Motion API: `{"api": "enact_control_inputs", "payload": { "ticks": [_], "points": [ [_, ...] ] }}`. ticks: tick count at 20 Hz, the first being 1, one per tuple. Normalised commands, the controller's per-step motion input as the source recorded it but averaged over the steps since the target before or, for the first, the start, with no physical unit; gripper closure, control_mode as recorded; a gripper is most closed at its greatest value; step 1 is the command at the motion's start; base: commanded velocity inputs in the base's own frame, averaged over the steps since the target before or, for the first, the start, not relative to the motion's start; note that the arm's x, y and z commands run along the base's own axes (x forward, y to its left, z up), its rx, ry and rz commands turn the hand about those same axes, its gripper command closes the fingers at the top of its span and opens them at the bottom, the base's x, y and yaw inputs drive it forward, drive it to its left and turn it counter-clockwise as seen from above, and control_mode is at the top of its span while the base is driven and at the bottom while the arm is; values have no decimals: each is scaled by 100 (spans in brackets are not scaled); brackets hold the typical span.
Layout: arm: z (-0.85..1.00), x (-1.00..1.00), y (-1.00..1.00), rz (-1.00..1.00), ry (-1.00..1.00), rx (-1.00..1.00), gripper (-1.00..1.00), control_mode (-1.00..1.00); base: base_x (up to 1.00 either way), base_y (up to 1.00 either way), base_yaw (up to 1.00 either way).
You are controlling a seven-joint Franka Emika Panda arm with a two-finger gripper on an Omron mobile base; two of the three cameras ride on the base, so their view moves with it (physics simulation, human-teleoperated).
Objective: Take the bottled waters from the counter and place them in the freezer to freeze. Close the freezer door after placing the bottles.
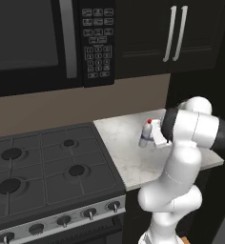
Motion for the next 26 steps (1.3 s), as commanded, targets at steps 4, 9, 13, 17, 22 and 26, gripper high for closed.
{"api": "enact_control_inputs", "payload": {
  "ticks": [4,9,13,17,22,26],
  "points": [
    [90,-98,8,-4,-20,0,100,-100,0,0,0],
    [100,-100,8,-5,-22,0,100,-100,0,0,0],
    [100,-96,34,-5,-12,0,100,-100,0,0,0],
    [100,-96,49,-6,-5,0,100,-100,0,0,0],
    [51,-60,24,-9,-3,3,100,100,-40,4,-18],
    [0,0,0,0,0,0,100,100,-100,13,-66]
  ]
}}
